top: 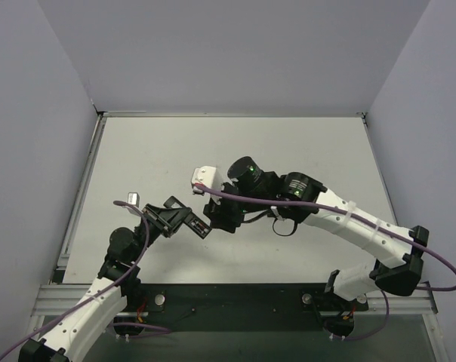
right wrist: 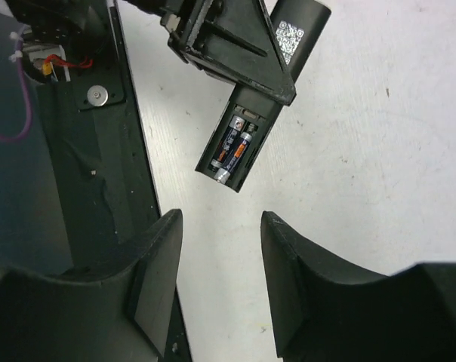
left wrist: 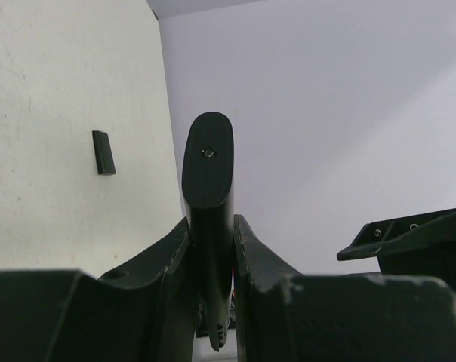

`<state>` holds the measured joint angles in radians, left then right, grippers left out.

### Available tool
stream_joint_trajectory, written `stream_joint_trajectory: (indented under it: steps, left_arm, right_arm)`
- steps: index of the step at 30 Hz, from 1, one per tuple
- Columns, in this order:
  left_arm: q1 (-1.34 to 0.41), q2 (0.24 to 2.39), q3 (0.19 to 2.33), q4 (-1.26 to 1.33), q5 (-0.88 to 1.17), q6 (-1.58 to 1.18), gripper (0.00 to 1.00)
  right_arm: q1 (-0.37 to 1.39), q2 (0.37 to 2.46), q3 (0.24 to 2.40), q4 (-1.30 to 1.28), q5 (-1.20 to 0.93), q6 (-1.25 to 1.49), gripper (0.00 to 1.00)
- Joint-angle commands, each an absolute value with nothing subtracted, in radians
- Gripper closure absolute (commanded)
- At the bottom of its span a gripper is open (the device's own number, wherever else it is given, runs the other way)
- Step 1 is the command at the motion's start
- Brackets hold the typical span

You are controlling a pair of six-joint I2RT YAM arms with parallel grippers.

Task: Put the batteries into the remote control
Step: Load the battery into the remote control.

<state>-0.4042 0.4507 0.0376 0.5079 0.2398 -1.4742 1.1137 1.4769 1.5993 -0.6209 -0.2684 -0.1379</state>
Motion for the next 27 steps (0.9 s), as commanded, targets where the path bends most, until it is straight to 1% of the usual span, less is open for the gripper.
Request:
stream_joint_trajectory:
  steps: [1, 4, 7, 8, 12, 14, 18, 27]
  left_arm:
    - [-0.405, 0.469, 0.075, 0.505, 0.345, -1.482, 1.00]
    - [-0.405, 0.491, 0.104, 0.502, 0.391, -1.473, 1.00]
    - [-0.405, 0.506, 0.129, 0.499, 0.417, -1.454, 1.00]
    - [-0.406, 0.511, 0.136, 0.499, 0.420, -1.444, 1.00]
    - [-0.407, 0.514, 0.158, 0.500, 0.431, -1.427, 1.00]
    - [-0.407, 0.518, 0.169, 0.499, 0.439, -1.417, 1.00]
    - [-0.407, 0.522, 0.176, 0.503, 0.454, -1.416, 1.00]
    - [-0.408, 0.506, 0.186, 0.503, 0.459, -1.417, 1.00]
  right_arm:
    - [1.057, 1.350, 1.444, -0.482, -0.528, -0.352, 0.59]
    - [1.029, 1.266, 1.309, -0.387, -0.592, -0.484, 0.59]
    - [1.003, 1.217, 1.212, -0.316, -0.705, -0.581, 0.59]
    - [1.003, 1.210, 1.198, -0.305, -0.757, -0.606, 0.59]
    - [1.003, 1.224, 1.158, -0.246, -0.848, -0.650, 0.61]
    - [1.014, 1.239, 1.158, -0.233, -0.853, -0.669, 0.62]
    - [1.026, 1.282, 1.170, -0.224, -0.851, -0.695, 0.69]
    - [1.029, 1.333, 1.183, -0.229, -0.839, -0.732, 0.71]
